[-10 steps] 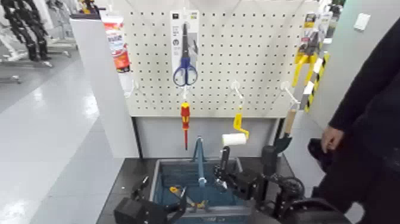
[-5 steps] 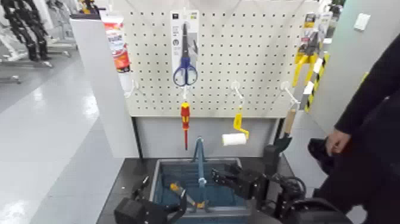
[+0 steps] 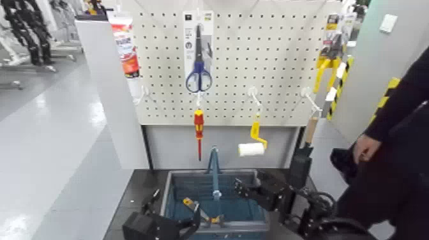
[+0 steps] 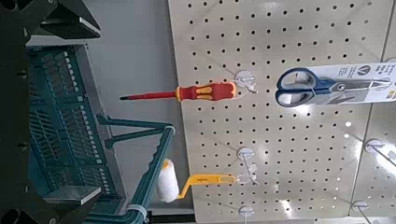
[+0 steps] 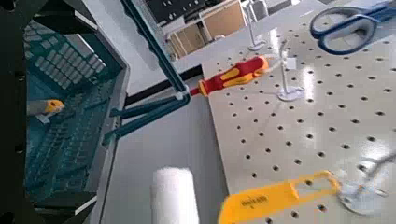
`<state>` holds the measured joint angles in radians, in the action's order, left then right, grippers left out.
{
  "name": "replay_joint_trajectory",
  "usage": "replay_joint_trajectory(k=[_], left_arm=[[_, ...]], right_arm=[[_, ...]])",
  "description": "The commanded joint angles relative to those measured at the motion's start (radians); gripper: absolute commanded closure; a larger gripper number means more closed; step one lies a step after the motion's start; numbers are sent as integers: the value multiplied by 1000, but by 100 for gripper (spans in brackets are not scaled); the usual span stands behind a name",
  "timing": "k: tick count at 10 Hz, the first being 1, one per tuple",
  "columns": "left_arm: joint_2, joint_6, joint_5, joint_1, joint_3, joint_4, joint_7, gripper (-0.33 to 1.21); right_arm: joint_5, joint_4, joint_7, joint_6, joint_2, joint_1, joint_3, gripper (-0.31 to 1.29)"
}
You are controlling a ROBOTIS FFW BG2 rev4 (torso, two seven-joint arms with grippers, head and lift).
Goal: Put the black wrench into the crate.
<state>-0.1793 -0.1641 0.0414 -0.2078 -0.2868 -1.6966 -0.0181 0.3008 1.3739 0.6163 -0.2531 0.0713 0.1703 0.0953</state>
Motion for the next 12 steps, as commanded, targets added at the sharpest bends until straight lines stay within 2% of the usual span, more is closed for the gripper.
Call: replay_joint_trajectory(k=[1, 2, 4, 7, 8, 9, 10, 11, 12], left_arm=[[0, 0, 0, -2, 2, -2, 0, 12], [-2, 0, 0, -5, 3, -3, 0, 12], [0, 2, 0, -12, 9, -5, 0, 12], [3, 9, 2, -30, 29, -12, 1, 12], [4, 11, 2, -38, 37, -14, 1, 12], [6, 17, 2, -44, 43, -20, 3, 12], [9, 25, 2, -56, 52, -29, 3, 12], [15, 48, 2, -70, 61, -46, 4, 13], [23, 48, -2, -78, 71, -49, 3, 13]], right_arm=[[-17, 152, -109, 80, -27, -143, -40, -3], [-31, 200, -156, 130, -41, -209, -57, -3], [-126, 281, -214, 178, -88, -330, -100, -3], [-135, 364, -355, 258, -91, -500, -72, 0], [-137, 376, -379, 275, -93, -531, -71, 0], [-134, 386, -429, 318, -93, -566, -46, 1], [-135, 384, -440, 334, -94, -585, -31, 3], [-155, 386, -472, 376, -93, -600, -16, 4], [-170, 392, -480, 376, -93, -601, -17, 4]])
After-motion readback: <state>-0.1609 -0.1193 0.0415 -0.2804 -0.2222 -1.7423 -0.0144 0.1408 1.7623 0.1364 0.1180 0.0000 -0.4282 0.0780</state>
